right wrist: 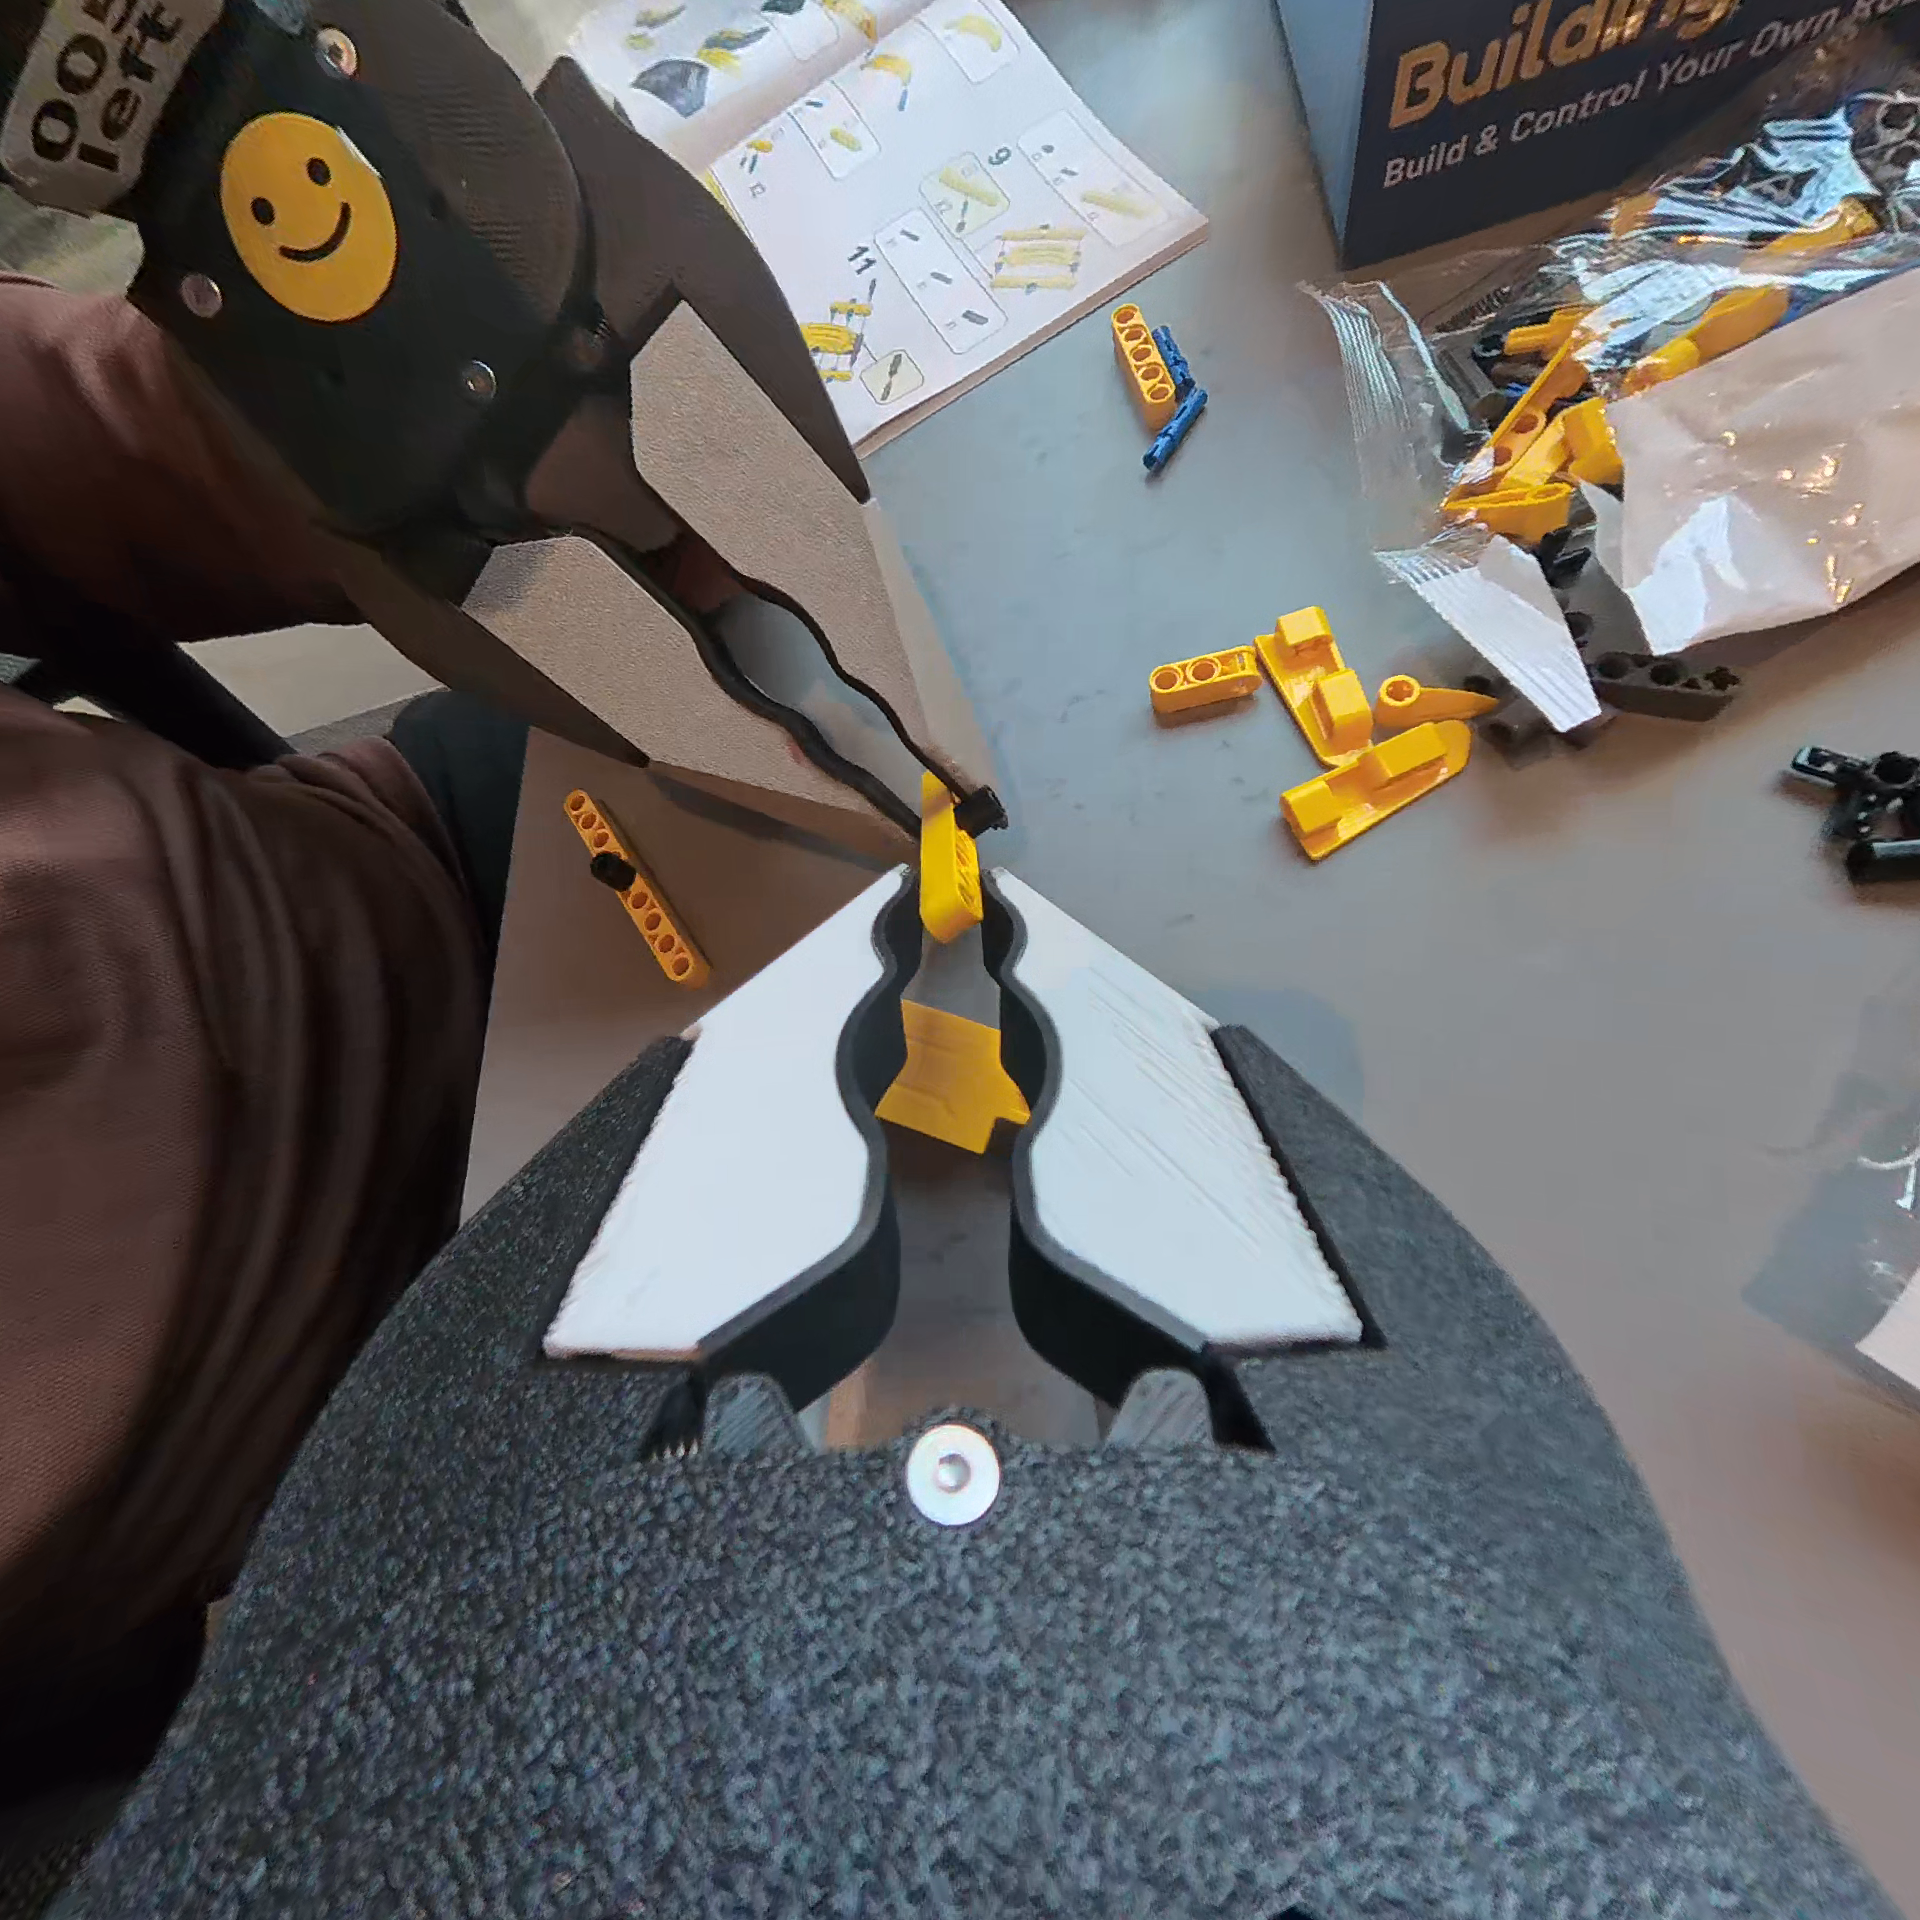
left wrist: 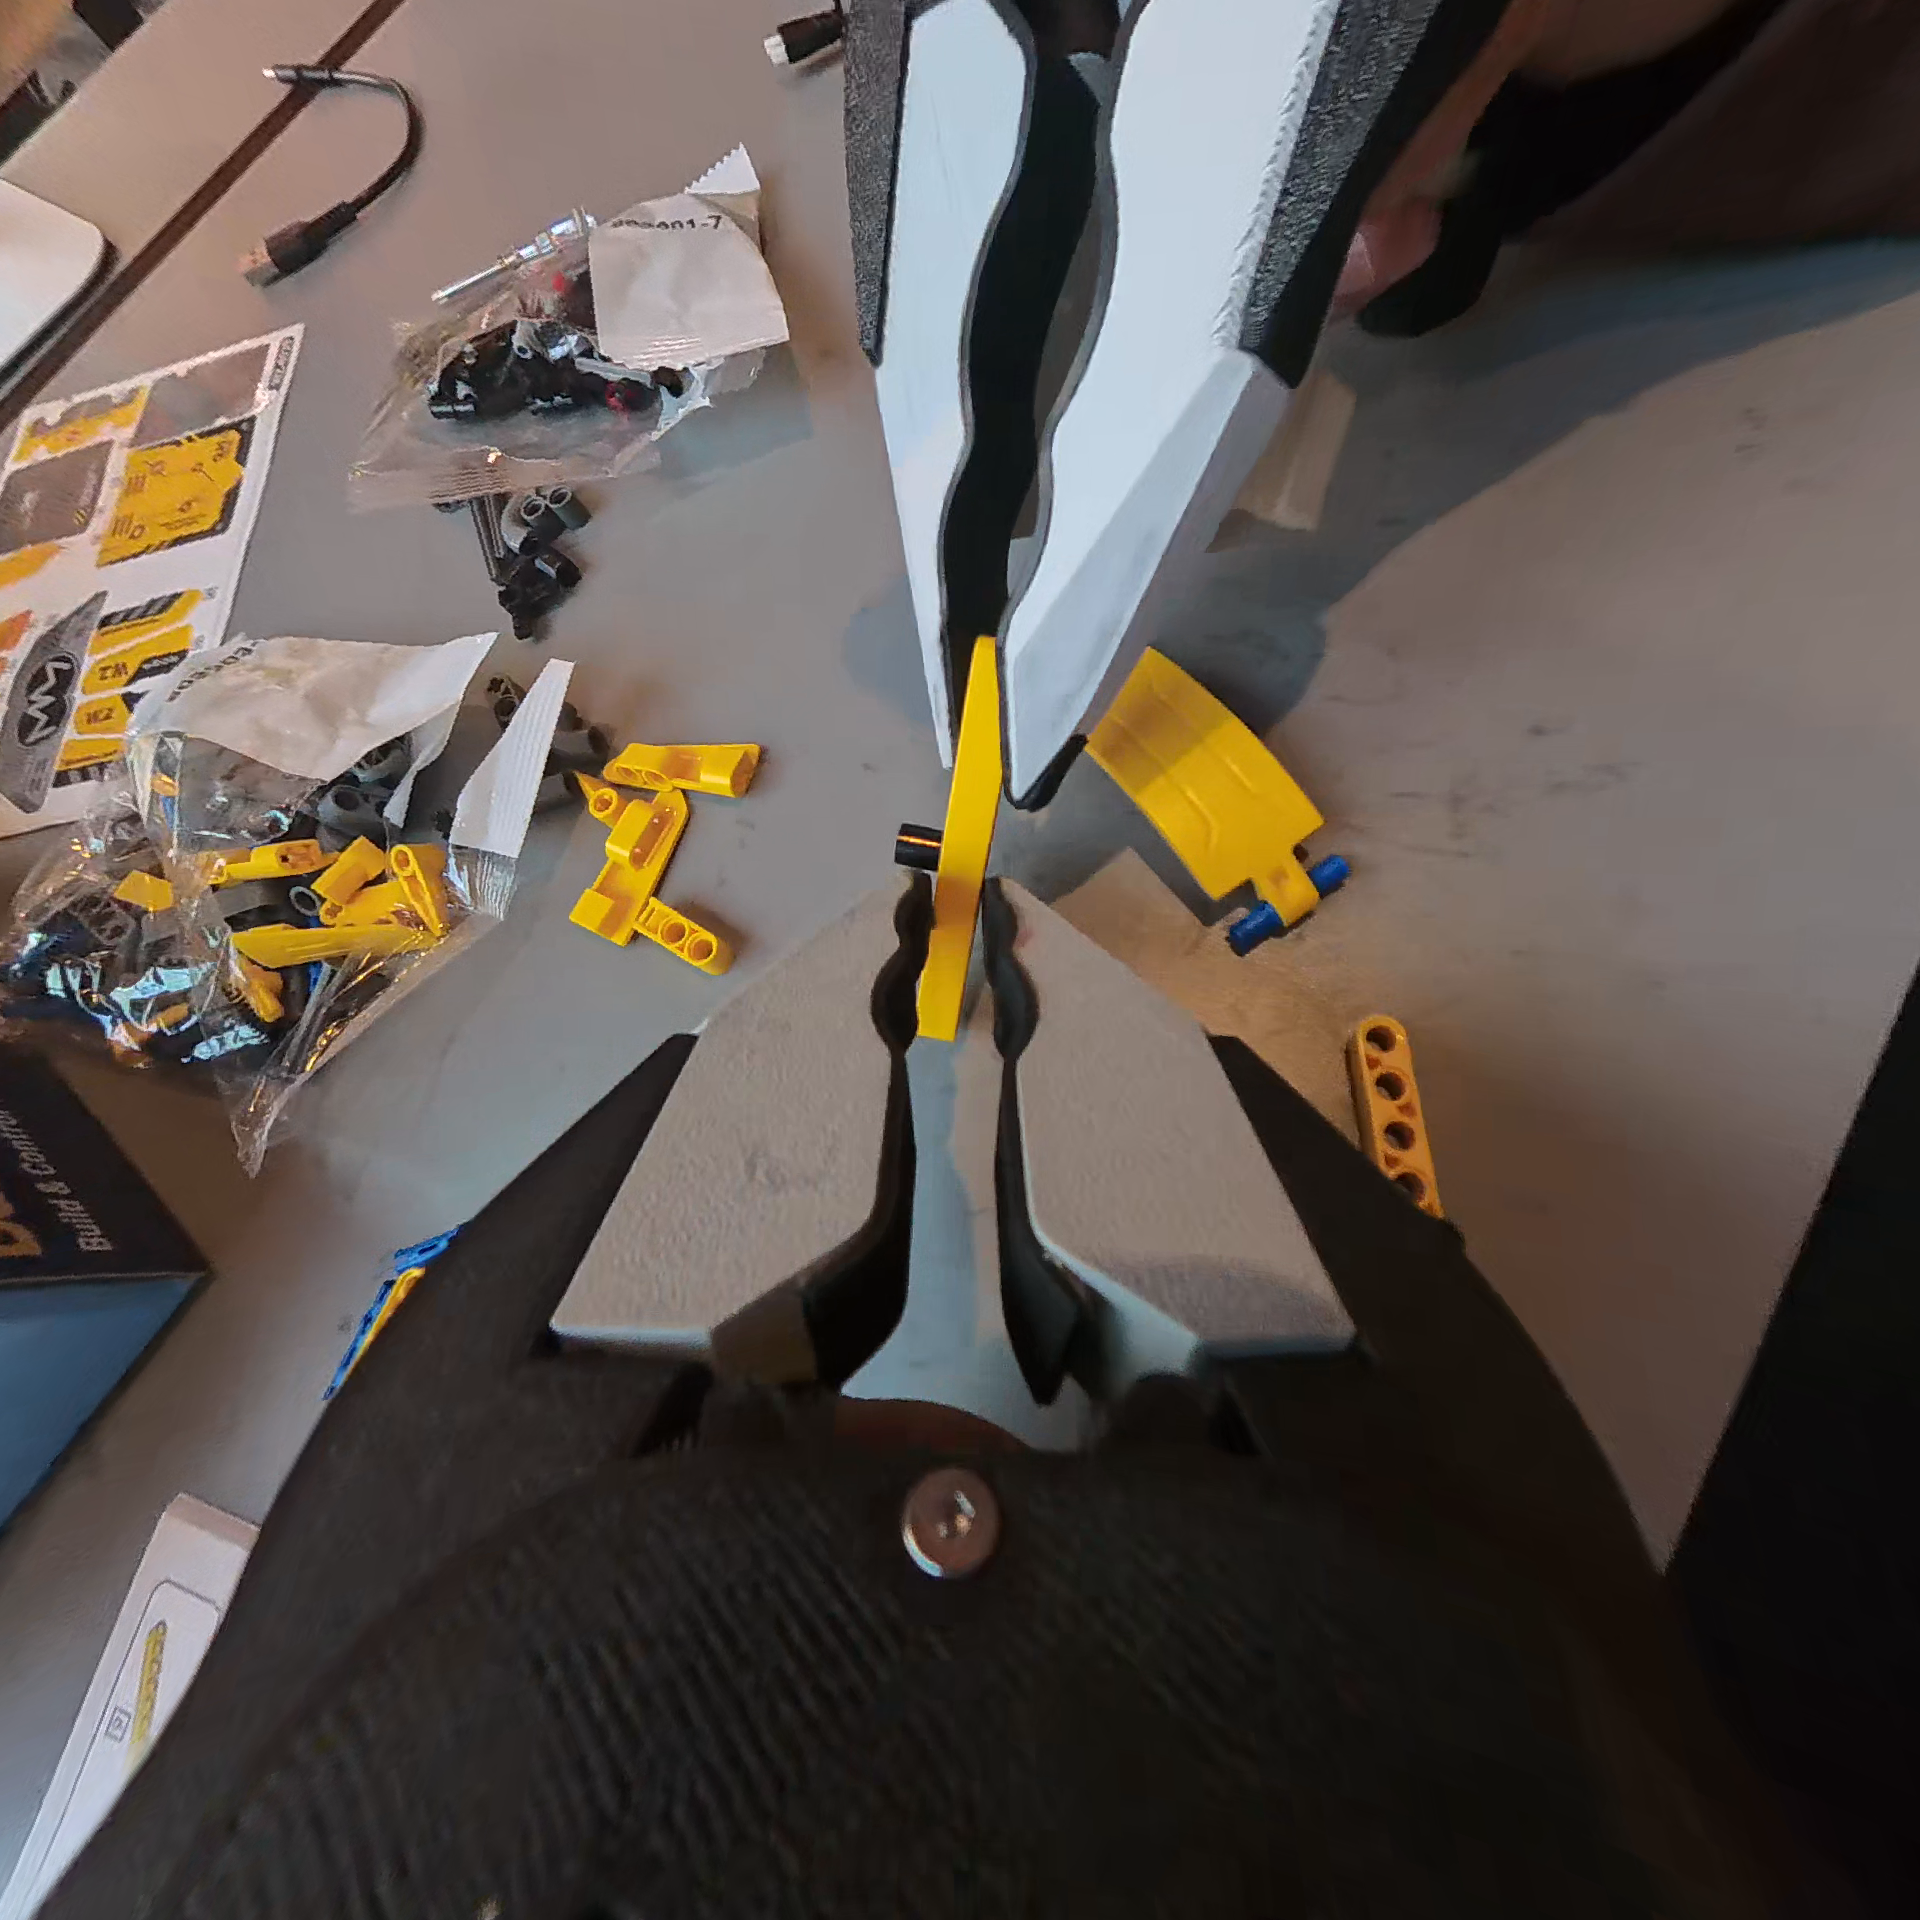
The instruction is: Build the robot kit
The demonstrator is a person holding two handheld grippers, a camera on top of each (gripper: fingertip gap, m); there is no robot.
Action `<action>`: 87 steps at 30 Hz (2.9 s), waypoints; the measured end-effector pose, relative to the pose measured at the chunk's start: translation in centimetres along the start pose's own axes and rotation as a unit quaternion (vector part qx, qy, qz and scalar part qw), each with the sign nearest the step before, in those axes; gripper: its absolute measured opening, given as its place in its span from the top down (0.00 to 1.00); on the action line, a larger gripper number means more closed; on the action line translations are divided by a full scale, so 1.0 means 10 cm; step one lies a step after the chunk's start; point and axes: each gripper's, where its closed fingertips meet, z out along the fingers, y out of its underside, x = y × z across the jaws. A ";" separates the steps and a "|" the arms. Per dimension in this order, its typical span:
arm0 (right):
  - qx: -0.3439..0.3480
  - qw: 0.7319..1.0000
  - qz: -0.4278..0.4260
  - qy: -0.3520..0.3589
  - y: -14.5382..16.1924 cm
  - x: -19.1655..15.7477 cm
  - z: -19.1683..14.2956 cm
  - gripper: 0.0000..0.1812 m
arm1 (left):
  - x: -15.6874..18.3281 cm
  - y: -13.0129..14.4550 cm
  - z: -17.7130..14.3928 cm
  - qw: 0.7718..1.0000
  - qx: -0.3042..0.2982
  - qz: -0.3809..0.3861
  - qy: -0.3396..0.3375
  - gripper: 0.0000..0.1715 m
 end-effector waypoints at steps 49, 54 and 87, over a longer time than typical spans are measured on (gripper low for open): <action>-0.120 0.987 -0.101 0.024 0.44 -0.10 -0.13 0.57 | 0.08 0.19 -0.10 0.970 -0.041 -0.227 0.078 0.95; -0.087 0.989 -0.118 0.021 0.29 -0.16 -0.15 0.60 | 0.06 0.19 -0.11 0.970 -0.044 -0.226 0.072 0.88; -0.102 0.953 -0.274 0.082 0.34 -0.10 0.01 0.85 | 0.00 0.20 -0.05 0.994 -0.049 -0.099 0.002 0.96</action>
